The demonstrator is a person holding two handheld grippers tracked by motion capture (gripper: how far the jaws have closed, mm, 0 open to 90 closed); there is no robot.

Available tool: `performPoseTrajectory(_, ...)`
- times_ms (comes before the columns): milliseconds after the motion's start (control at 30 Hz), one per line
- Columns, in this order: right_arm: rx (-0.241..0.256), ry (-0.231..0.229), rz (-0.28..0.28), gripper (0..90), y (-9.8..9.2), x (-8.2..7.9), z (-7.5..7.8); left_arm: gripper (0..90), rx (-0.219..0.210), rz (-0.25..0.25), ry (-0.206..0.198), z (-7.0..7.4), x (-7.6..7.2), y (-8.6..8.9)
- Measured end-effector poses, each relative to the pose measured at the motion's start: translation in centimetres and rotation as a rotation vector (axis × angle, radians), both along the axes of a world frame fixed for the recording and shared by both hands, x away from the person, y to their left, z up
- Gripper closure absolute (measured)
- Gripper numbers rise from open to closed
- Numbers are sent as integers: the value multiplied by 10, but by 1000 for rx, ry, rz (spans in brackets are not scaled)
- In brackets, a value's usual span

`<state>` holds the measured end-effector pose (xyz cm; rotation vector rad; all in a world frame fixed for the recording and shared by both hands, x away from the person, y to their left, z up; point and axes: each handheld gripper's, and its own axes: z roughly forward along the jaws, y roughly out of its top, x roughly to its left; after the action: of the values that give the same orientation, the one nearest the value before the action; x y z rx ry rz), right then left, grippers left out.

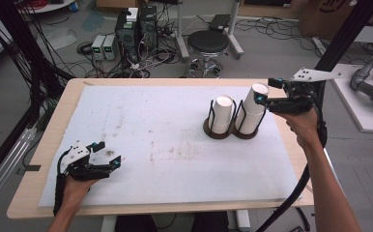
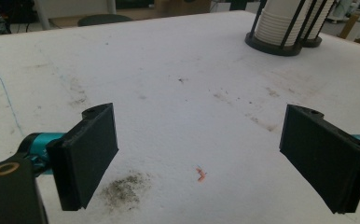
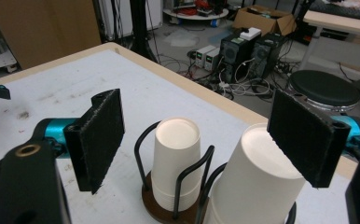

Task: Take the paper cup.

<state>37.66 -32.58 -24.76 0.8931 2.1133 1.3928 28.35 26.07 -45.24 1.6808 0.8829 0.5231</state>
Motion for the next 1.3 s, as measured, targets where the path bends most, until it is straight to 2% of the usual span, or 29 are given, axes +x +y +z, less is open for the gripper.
performPoseTrajectory(67, -26, 13, -10, 194, -1, 6, 5, 111, -1, -1, 2, 0, 0, 0)
performPoseTrajectory(400, -69, 51, -44, 193, 1, 23, 15, 111, -1, -3, 2, 0, 1, 0)
performPoseTrajectory(567, -78, 73, -83, 193, 1, 30, 21, 111, -5, 0, 6, 0, 1, 0)
performPoseTrajectory(600, -83, 89, -102, 193, 1, 33, 22, 111, -7, 0, 7, 0, 1, 0)
performPoseTrajectory(767, -85, 109, -125, 193, 0, 36, 23, 111, -5, 0, 9, 0, 1, 0)
performPoseTrajectory(1000, -109, 140, -185, 193, 6, 40, 27, 111, 1, -4, 12, 0, 1, -1)
performPoseTrajectory(1167, -130, 207, -226, 194, 12, 47, 32, 111, 1, -4, 9, 0, 1, -1)
performPoseTrajectory(1200, -130, 207, -226, 194, 12, 47, 32, 111, 1, -5, 9, 0, 1, -1)
performPoseTrajectory(1233, -143, 235, -249, 194, 14, 50, 34, 111, 1, -5, 9, 0, 1, -1)
performPoseTrajectory(1300, -148, 238, -251, 194, 15, 52, 35, 111, 2, -6, 7, 0, 1, -1)
